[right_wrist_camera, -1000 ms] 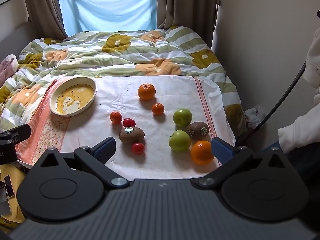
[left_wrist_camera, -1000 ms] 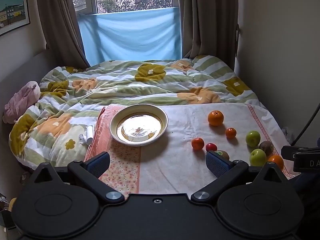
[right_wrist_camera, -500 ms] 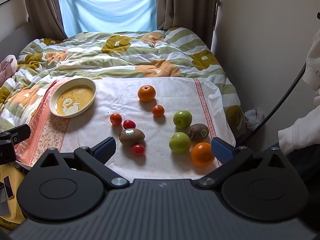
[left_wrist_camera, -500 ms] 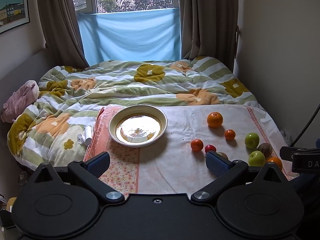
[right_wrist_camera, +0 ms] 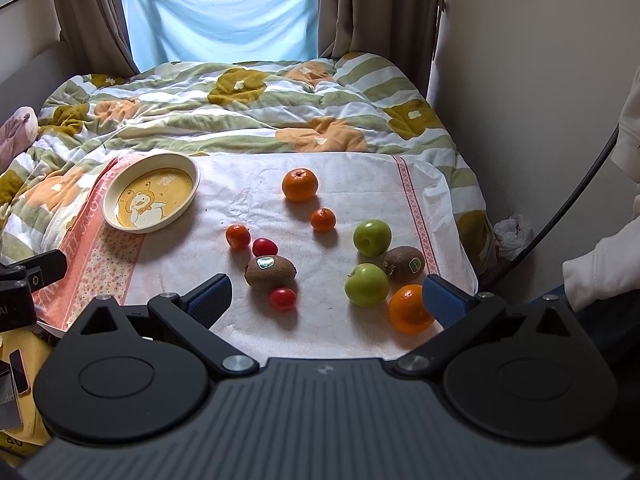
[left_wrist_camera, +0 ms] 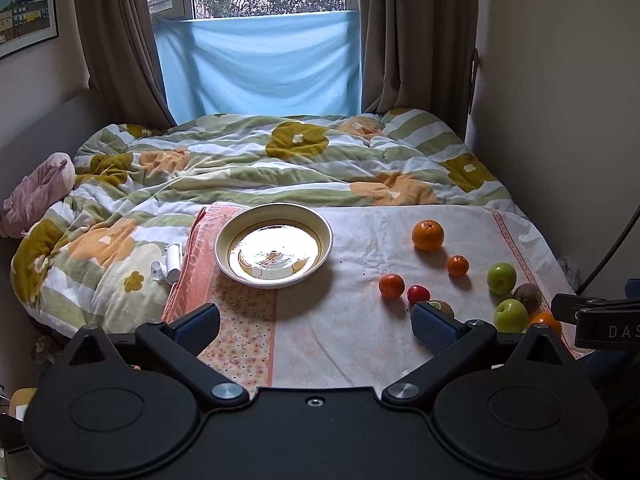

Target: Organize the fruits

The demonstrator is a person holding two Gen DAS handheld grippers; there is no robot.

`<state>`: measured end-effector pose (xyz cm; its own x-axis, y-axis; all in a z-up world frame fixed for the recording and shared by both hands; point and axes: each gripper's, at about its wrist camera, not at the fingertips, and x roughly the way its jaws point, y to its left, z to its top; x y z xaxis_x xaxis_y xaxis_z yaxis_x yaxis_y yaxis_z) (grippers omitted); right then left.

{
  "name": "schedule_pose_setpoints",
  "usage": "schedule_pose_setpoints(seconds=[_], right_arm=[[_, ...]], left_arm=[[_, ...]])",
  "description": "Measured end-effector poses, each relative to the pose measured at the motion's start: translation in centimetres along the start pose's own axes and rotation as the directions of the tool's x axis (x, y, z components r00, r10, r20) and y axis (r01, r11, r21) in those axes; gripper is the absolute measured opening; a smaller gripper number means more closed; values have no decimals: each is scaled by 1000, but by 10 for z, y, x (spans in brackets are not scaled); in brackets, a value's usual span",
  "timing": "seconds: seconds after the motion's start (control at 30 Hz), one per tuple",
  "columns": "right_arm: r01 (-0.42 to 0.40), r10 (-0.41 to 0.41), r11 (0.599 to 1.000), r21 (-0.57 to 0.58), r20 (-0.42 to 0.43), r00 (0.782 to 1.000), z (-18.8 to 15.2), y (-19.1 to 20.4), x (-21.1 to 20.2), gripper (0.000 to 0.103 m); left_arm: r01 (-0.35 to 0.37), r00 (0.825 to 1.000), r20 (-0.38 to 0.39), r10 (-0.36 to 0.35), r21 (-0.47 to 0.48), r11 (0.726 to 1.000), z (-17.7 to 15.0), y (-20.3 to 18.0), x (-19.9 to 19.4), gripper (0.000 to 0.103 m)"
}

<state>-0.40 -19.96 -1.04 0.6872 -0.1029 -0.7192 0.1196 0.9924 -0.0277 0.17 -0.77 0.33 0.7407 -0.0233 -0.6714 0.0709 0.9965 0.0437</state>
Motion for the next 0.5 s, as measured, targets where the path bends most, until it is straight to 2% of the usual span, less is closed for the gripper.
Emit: schedule_pose_setpoints(seconds=[0.5], right_arm=[[-1, 1, 1000, 0, 6, 1000, -1, 0, -1, 103]], left_arm=[[-19, 1000, 3, 19, -1, 1000, 3, 1, -1, 103]])
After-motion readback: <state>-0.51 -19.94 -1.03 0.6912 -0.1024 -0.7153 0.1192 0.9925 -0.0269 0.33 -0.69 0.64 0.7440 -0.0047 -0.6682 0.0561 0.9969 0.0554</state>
